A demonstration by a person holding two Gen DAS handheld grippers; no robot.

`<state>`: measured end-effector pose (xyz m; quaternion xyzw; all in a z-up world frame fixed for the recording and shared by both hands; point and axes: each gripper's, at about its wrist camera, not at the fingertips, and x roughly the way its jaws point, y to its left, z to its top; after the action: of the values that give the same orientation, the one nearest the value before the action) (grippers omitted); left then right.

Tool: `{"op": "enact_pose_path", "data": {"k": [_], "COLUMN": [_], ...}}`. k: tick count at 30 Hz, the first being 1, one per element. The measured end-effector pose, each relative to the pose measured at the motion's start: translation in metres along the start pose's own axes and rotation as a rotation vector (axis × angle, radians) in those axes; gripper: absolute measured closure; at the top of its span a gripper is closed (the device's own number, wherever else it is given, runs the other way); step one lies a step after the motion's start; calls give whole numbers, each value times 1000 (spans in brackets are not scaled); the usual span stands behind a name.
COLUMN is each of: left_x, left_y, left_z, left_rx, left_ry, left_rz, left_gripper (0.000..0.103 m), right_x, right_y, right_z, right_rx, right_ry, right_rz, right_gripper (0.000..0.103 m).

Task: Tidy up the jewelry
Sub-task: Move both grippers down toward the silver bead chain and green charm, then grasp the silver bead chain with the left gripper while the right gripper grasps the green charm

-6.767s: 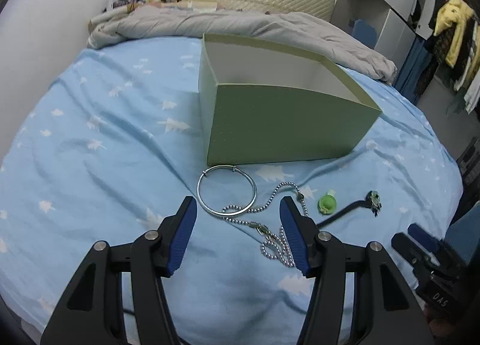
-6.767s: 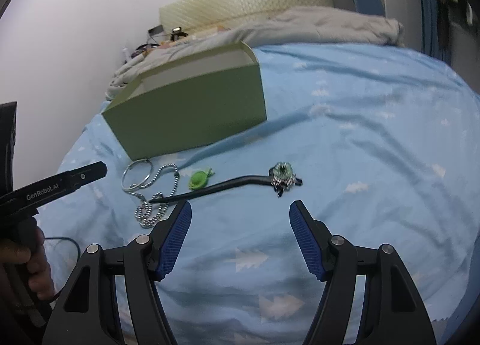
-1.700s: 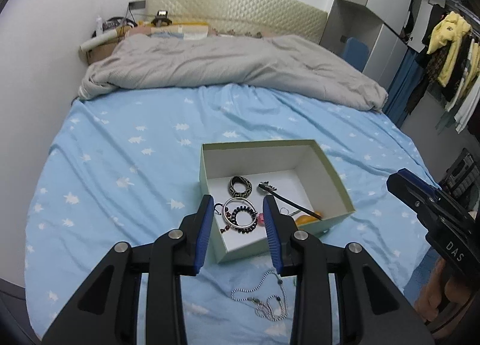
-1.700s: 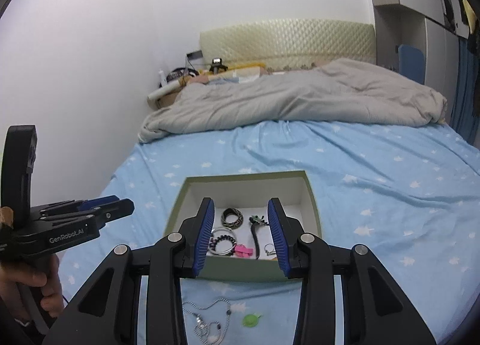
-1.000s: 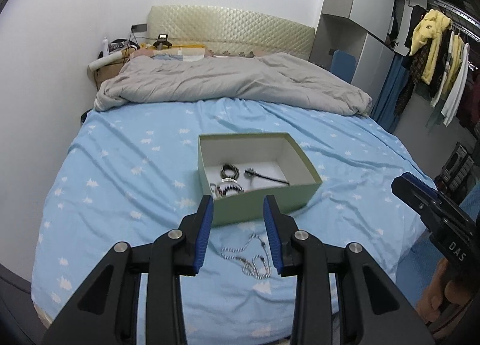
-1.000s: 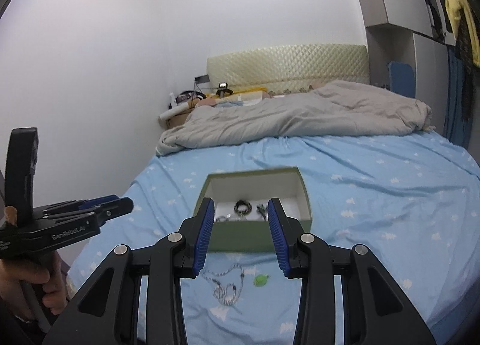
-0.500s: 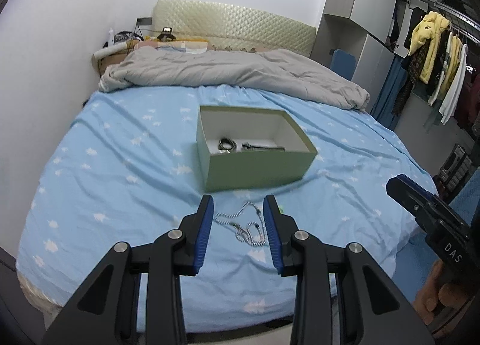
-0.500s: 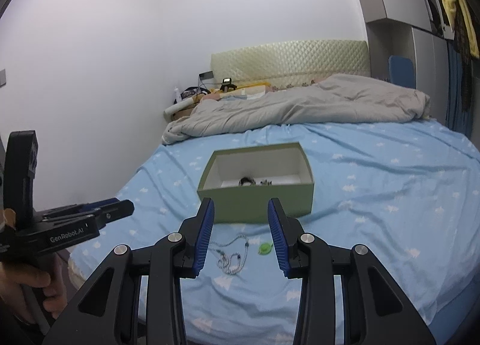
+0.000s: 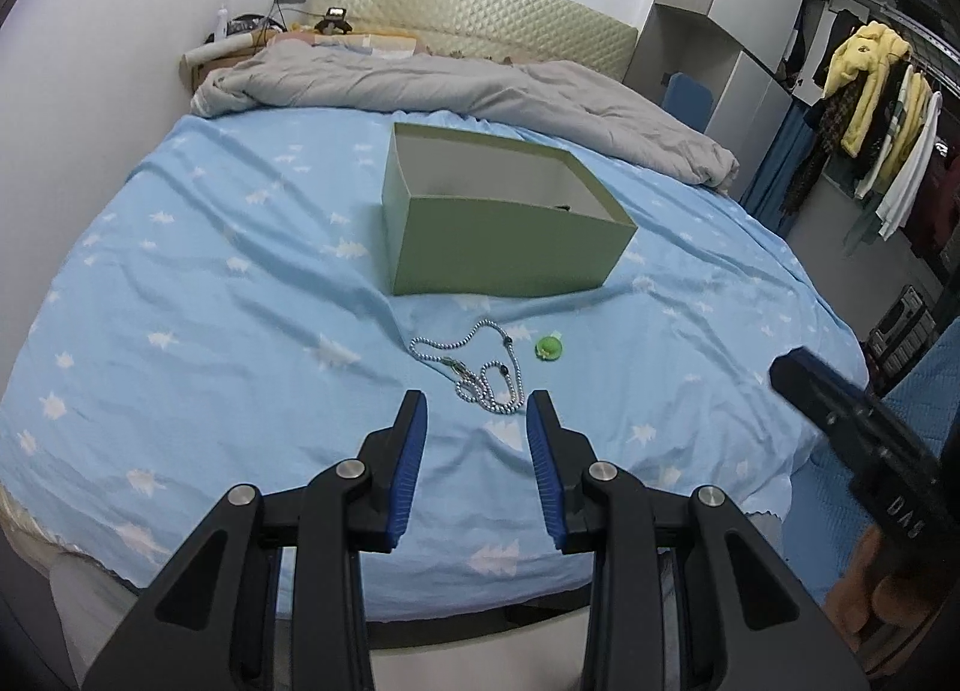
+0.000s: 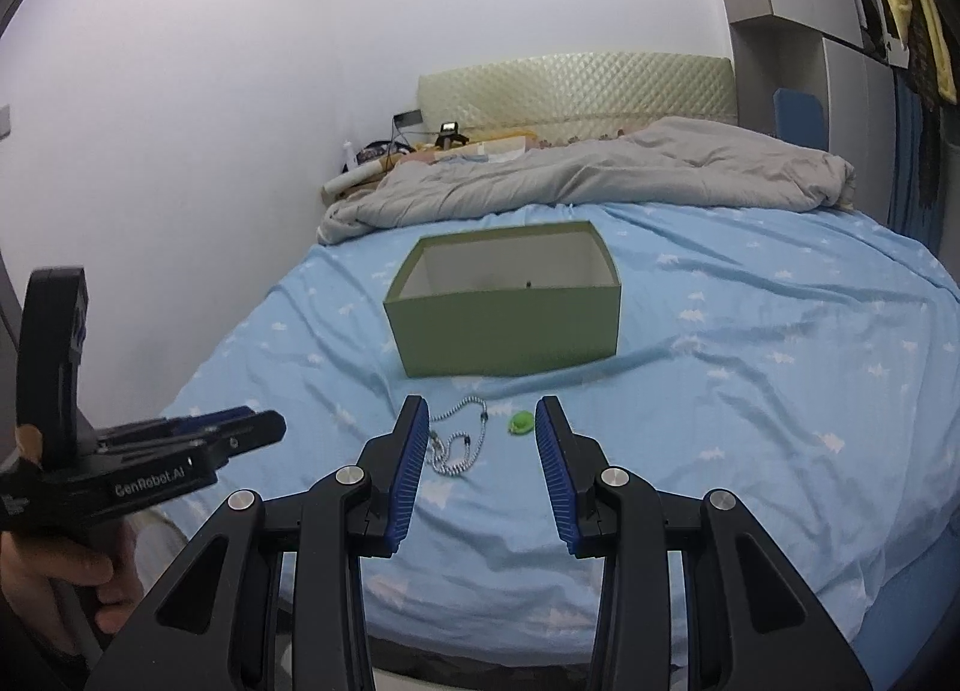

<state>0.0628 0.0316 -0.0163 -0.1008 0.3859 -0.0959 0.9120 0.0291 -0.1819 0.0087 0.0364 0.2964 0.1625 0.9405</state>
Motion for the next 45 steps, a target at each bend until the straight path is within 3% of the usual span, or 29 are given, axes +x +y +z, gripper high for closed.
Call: {"op": "enact_pose_path", "data": {"k": [18, 28, 41, 45], "left_x": [57, 119, 171, 178], "left_y": [7, 21, 30, 22], "left_z": [1, 5, 16, 16], "left_rx": [-25, -84, -64, 6], "left_ry": [98, 239, 329, 361], "left_rz": [-26, -114, -86, -82], "left_gripper": [68, 68, 68, 69], "right_x": [63, 120, 183, 201], "right_y": [-24, -38, -52, -54], "right_z": [-16, -20, -20, -18], "right_rx": [25, 18, 16, 22], "right_ry": [131, 231, 307, 322], "right_rz": [-22, 8, 33, 33], "right_gripper": [68, 70, 70, 70]}}
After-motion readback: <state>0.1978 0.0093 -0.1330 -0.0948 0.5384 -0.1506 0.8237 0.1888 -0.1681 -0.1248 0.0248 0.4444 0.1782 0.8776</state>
